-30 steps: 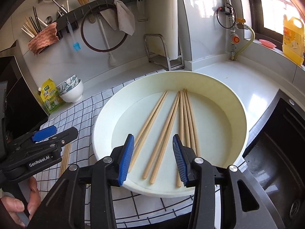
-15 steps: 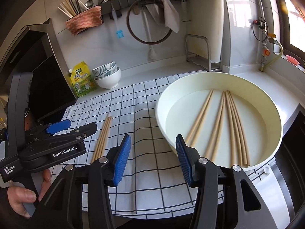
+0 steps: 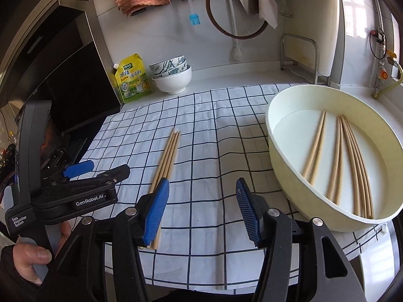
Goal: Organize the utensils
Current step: 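Withdraw both open grippers back toward the remaining chopsticks, then close the right gripper on one chopstick while the left gripper grasps another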
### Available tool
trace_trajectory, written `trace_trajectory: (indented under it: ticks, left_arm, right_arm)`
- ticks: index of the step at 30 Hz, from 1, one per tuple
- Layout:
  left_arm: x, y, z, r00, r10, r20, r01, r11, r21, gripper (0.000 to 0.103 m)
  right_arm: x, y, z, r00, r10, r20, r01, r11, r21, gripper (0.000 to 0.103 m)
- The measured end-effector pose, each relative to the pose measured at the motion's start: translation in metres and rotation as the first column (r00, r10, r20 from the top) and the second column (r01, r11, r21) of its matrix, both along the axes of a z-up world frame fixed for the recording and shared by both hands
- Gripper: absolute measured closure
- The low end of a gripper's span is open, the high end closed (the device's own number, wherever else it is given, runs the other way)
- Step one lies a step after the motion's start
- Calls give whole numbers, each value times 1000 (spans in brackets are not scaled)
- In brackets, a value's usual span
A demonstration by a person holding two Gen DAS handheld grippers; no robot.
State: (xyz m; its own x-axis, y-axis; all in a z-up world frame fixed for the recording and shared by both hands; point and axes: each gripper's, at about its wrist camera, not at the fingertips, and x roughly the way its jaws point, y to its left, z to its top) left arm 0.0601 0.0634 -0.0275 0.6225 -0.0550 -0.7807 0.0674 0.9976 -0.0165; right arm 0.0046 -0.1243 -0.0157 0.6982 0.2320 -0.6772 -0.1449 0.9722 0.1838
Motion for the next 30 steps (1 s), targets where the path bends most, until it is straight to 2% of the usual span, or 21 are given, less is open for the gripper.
trace_trajectory:
  ticks: [11, 30]
  left_arm:
    - [5, 31, -31, 998, 37, -52, -37, 999, 1, 21]
    - [12, 40, -42, 996, 41, -76, -42, 999, -15, 21]
  right_arm:
    - [27, 34, -37, 995, 50, -89, -53, 998, -40, 50]
    - [50, 60, -67, 989, 53, -139, -75, 985, -156, 50]
